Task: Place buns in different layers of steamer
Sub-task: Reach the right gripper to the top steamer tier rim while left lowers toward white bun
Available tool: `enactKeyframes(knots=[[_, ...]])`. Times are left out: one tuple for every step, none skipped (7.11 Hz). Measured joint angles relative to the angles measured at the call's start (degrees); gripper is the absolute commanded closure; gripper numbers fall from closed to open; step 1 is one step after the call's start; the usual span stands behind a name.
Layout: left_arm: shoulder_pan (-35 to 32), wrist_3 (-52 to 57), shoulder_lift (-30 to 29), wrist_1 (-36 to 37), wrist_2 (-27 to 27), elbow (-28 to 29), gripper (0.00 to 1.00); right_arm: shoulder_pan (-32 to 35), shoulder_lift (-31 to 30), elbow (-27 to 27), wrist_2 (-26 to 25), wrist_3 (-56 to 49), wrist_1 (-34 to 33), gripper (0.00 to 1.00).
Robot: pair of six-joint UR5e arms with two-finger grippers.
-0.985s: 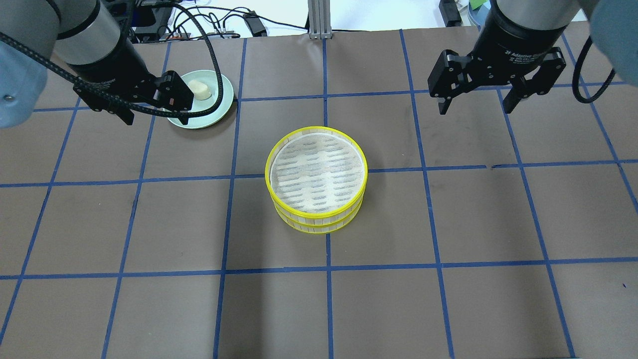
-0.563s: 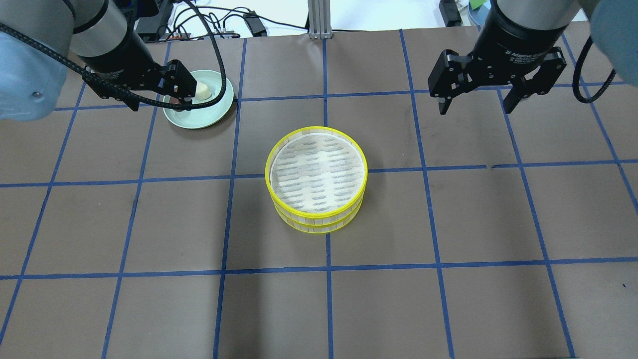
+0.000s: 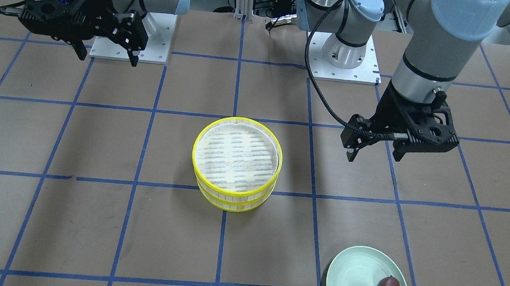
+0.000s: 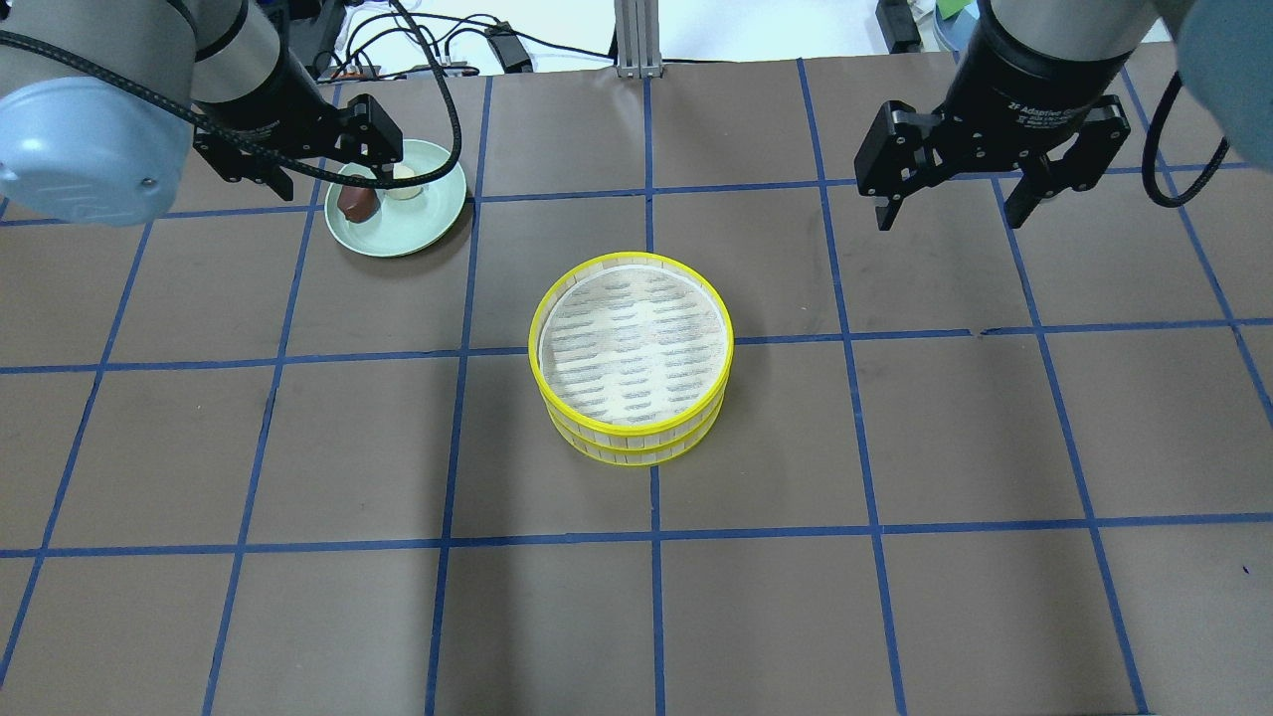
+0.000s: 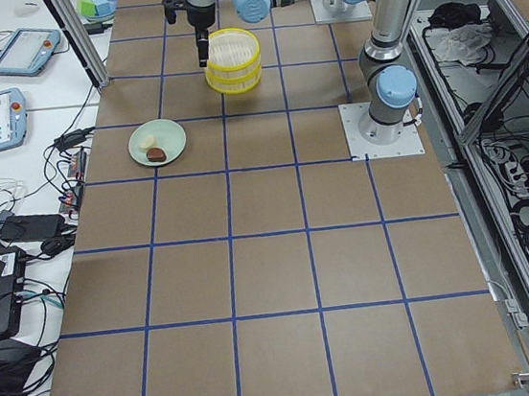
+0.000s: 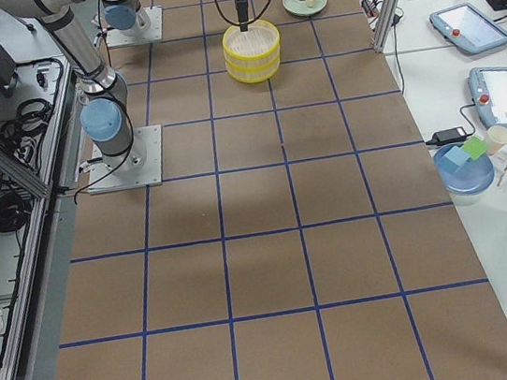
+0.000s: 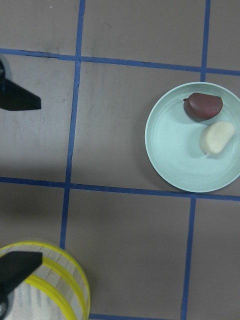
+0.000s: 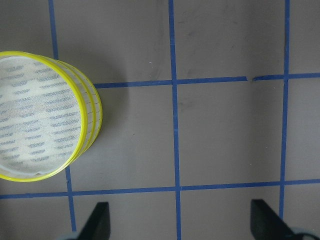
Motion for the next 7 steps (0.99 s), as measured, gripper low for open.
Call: enactKeyframes(knots=[[0.8,-3.2,-3.1,4.2,-0.1,0.3,0.00,0.0,0.0,0.0,-0.1,0.0,0.2,0.00],[1.5,-4.8,-5.9,8.5,-0.2,0.6,0.00,0.0,0.2,0.0,-0.1,0.1,0.2,0.00],[2.1,-5.7,-8.2,11.7,-0.3,1.1,0.00,0.0,0.4,0.0,-0.1,0.2,-0.1,0.00],[2.5,-6.8,-10.4,14.6,-0.4,1.9,0.00,0.2,1.1,0.2,0.0,0.4,-0.5,0.01],[2.7,-8.7,-12.8,17.3,-0.4,2.5,0.00,0.4,2.4,0.7,0.0,1.0,-0.8,0.01],[2.7,-10.4,-15.3,20.0,-0.3,3.0,0.00,1.0,3.8,1.2,0.3,1.8,-1.0,0.01],[2.9,-11.3,-17.7,22.5,-0.3,3.7,0.00,2.3,6.5,2.0,0.7,2.6,-3.3,0.01]])
